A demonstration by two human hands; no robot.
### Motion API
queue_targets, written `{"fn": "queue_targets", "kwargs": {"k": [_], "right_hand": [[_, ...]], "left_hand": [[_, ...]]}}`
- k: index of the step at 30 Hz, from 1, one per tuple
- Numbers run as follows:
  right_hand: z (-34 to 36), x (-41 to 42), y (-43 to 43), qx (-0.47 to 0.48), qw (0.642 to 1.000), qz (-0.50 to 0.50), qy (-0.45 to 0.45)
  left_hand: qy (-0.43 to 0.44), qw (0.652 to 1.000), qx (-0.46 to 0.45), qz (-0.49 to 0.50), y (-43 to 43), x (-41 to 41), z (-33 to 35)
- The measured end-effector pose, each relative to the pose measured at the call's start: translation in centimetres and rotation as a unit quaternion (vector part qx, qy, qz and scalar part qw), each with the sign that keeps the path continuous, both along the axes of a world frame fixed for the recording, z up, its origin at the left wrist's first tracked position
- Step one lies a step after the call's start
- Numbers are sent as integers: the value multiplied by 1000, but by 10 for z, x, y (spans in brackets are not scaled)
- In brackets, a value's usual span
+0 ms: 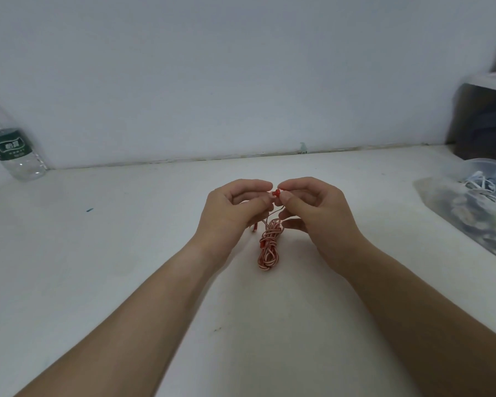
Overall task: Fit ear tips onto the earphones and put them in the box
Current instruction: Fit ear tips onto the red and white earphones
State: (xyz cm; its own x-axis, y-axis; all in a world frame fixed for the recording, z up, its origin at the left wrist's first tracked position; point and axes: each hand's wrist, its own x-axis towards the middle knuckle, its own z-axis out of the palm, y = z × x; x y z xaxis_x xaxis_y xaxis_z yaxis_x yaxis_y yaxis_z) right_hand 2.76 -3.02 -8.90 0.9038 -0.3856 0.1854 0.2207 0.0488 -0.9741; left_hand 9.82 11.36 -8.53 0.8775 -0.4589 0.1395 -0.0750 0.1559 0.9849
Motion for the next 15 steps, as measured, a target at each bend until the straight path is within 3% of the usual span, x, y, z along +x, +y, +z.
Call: {"fn": "queue_targets", "kwargs": {"k": [9,15], "right_hand": [[1,-1,-1,-17,1000,-9,3],[-2,1,-1,-92,995,-39,5]], "left_hand": [[142,986,-84,-33,-1,-2,4],[225,969,-103,-21,-2,-7,5]]}}
